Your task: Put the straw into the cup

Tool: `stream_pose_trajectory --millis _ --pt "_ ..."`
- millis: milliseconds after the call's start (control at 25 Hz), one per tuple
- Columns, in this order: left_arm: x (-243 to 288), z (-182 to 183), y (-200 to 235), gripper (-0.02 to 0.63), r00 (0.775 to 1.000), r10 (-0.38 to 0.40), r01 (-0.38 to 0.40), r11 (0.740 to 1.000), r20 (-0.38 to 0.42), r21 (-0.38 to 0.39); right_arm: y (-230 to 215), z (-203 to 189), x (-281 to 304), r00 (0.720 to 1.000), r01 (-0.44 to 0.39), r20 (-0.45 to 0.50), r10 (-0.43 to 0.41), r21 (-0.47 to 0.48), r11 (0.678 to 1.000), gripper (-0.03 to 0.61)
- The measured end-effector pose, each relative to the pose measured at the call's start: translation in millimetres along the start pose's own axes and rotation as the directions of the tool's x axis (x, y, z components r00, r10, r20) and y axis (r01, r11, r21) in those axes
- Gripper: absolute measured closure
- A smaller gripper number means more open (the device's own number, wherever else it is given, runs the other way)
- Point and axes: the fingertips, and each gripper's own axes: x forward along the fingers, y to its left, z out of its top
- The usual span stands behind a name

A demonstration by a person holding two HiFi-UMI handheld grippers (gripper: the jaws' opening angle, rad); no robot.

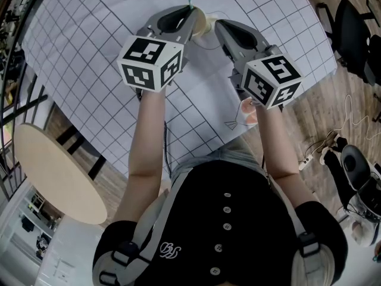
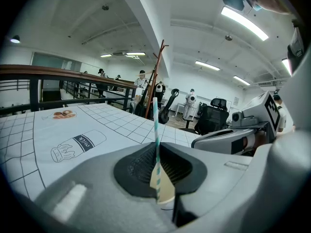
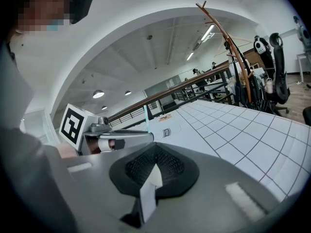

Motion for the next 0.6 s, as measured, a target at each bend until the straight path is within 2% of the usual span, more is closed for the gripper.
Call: stream_pose_trajectory --millis 360,600 --pt "3.1 1.3 1.1 0.589 1.000 -0.016 0.016 1.000 -0.007 -0.008 1.2 1.5 -1.4 1.000 -0.010 -0.003 0.010 0.002 1.000 0.578" --pt "3.5 0.9 2.9 0.589 1.000 0.008 -0.008 1.000 -0.013 -0.007 0.4 1.5 -2.2 1.000 -0.010 -0.004 0.010 0.003 1.000 0.578"
